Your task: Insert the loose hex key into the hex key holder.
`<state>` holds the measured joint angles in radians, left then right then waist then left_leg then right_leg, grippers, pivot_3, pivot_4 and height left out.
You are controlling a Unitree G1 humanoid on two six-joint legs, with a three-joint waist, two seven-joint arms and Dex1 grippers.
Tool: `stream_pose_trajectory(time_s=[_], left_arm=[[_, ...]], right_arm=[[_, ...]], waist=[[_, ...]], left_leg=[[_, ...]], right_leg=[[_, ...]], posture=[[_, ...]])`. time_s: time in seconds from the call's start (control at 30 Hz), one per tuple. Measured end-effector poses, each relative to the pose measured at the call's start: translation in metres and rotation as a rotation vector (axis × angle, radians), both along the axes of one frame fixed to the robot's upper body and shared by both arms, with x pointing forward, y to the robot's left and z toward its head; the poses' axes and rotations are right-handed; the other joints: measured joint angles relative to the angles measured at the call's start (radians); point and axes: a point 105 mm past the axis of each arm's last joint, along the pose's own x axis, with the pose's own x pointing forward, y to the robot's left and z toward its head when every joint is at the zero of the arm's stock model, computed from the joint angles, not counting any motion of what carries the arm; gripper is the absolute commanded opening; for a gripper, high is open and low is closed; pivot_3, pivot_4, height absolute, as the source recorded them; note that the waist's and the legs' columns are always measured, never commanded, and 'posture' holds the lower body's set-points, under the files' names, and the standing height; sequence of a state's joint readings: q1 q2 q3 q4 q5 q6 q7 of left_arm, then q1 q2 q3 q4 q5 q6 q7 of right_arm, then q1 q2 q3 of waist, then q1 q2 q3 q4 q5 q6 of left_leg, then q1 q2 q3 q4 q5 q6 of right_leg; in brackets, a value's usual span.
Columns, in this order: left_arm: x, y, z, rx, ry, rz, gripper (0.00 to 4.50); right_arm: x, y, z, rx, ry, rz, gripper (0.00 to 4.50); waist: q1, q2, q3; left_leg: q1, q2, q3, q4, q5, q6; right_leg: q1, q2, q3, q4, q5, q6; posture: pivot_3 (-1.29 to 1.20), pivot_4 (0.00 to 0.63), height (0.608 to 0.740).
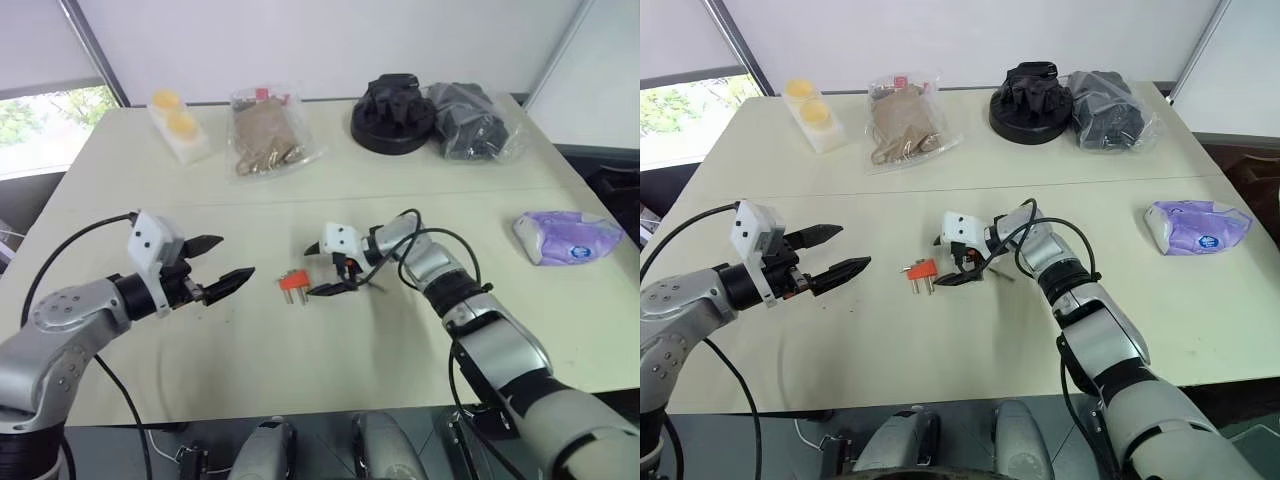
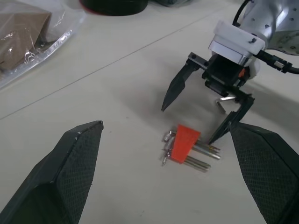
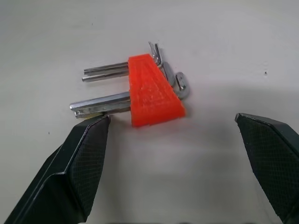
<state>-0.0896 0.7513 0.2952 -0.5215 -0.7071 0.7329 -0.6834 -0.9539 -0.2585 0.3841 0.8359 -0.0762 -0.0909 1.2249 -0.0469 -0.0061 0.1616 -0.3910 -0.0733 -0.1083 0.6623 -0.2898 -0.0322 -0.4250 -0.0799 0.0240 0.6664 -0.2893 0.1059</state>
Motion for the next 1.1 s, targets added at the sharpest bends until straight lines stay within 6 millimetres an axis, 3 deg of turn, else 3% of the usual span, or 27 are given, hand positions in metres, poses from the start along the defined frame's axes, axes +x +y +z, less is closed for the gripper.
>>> stream_pose_trajectory(time_s=[0.47, 0.7, 0.93, 1.1], left_arm=[[0.003, 0.0, 0.006, 0.009, -0.022, 0.002, 4.5], [0.003, 0.0, 0.005, 0.016, -0.022, 0.006, 4.5], [0.004, 0.002, 0.005, 0.022, -0.031, 0.013, 4.5], [0.007, 0.001, 0.008, 0.004, -0.04, 0.012, 4.5]], right_arm=[[0.0, 0.009, -0.003, 0.014, 0.007, -0.029, 4.46], [-0.003, 0.011, -0.006, 0.009, 0.0, -0.014, 1.05], [-0.002, 0.011, -0.007, 0.016, -0.012, -0.025, 0.99], [0.0, -0.001, -0.002, 0.045, -0.165, -0.053, 0.99]], waist=[[0.0, 0.0, 0.0], [0.002, 0.0, 0.0], [0.002, 0.0, 0.0], [0.011, 0.0, 0.0]], left_leg=[[0.0, 0.0, 0.0, 0.0, 0.0, 0.0], [0.0, 0.0, 0.0, 0.0, 0.001, -0.001], [0.001, 0.0, 0.0, 0.0, 0.001, -0.001], [0.001, -0.001, 0.0, 0.001, 0.001, -0.001]], right_leg=[[0.0, 0.0, 0.0, 0.0, 0.0, 0.0], [0.0, 0.0, 0.0, 0.001, 0.0, -0.001], [0.001, 0.0, 0.0, 0.001, 0.0, -0.001], [0.001, 0.0, 0.0, 0.0, 0.0, -0.001]], posture=[[0.0, 0.15, 0.74], [0.0, 0.15, 0.74], [0.0, 0.15, 0.74], [0.0, 0.15, 0.74]])
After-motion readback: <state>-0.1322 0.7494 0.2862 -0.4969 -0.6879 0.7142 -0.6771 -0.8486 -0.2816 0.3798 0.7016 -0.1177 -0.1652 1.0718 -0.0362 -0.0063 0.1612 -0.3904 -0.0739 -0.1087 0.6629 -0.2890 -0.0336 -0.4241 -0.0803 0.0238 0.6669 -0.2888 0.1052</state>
